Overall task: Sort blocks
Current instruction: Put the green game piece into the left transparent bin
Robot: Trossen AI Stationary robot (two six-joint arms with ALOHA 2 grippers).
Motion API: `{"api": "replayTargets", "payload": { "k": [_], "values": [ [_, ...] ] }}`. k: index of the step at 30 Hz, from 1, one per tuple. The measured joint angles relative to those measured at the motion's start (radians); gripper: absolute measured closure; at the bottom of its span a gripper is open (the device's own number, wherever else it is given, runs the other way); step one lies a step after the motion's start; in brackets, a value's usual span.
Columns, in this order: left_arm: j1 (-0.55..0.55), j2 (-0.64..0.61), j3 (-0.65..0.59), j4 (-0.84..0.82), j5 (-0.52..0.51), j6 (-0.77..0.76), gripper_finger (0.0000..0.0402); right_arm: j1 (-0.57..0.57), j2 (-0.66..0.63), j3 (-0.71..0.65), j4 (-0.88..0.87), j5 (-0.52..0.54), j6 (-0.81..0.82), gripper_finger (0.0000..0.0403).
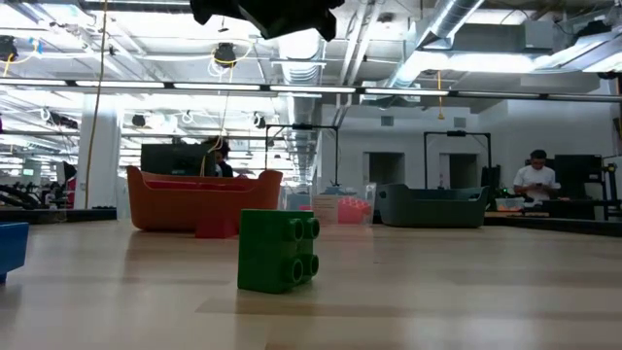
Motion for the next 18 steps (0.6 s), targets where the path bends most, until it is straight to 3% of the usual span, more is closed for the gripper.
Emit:
{"api": "replayTargets", "payload": {
  "k": [5, 8, 13, 18],
  "values": [
    [0.000, 0.000, 0.000, 0.000, 0.006, 0.011, 0.0316, 0.001, 0.000, 0.000, -0.006, -0.002, -0.044, 0.0308],
    [0.005, -0.006, -0.001, 0.000, 0.029, -0.005, 0.0318, 0.000, 0.000, 0.001, -0.031, -0.002, -0.051, 0.0289],
    [0.081, -0.014, -0.001, -0.029, 0.171, -0.085, 0.0318, -0.020, 0.000, 0.001, -0.095, 0.000, -0.031, 0.0222],
    [0.199, -0.012, -0.001, -0.210, 0.194, -0.099, 0.0318, -0.068, -0.001, 0.001, -0.177, 0.030, 0.036, 0.0160]
  ]
}}
